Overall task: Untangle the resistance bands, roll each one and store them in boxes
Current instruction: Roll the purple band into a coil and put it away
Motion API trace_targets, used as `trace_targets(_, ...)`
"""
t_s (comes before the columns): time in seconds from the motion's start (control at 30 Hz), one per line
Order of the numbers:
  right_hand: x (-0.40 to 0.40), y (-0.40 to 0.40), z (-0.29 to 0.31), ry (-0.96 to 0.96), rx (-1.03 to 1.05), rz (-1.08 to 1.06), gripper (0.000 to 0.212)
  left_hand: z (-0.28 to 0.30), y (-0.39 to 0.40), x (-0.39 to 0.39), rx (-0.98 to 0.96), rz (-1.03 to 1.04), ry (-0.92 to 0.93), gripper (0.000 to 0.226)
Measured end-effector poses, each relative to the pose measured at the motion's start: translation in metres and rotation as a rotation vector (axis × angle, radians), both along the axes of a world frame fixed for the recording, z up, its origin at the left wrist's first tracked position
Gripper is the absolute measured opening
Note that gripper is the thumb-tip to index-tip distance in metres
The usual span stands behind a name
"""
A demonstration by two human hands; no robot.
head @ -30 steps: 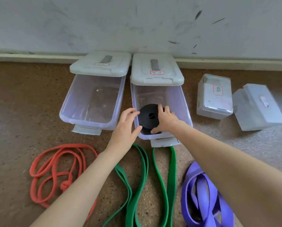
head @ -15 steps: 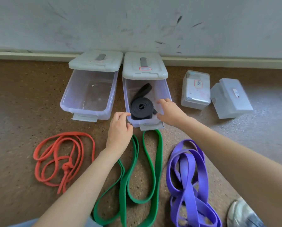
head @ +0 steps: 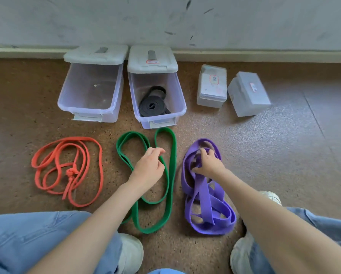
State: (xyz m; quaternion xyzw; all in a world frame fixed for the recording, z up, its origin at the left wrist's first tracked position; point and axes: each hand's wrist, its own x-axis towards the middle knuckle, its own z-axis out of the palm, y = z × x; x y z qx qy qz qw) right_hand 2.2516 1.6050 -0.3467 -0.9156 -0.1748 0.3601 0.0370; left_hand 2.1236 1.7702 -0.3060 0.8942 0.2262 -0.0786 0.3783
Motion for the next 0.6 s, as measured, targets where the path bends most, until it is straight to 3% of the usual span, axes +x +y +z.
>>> trace_targets(0.17,-0.012,0.004,0.019,-0.05,0.04,0.127,0.025,0.012,-0.013,-0.006,-0.016,-0.023,0.055,0.035)
trace_targets(0.27,0.005,0.01,0.078,0.165,0.106,0.13,0.023,0.031,-0.021,-0.004,-0.162,-0.142,0.085,0.064)
trace_targets(0.33,0.015,0.017,0.136,0.354,0.138,0.113,0.027,0.061,-0.031,0.001,-0.365,-0.253,0.053,0.09)
trace_targets(0.37,0.015,0.02,0.165,0.404,0.169,0.111,0.027,0.079,-0.038,0.004,-0.482,-0.3,-0.014,0.091)
trace_targets(0.47,0.007,0.024,0.242,0.377,0.307,0.136,0.03,0.131,-0.063,0.008,-0.675,-0.265,-0.228,0.065)
trace_targets(0.6,-0.016,0.008,0.316,0.284,0.666,0.061,0.031,0.191,-0.072,0.0,-0.864,-0.164,-0.327,0.028)
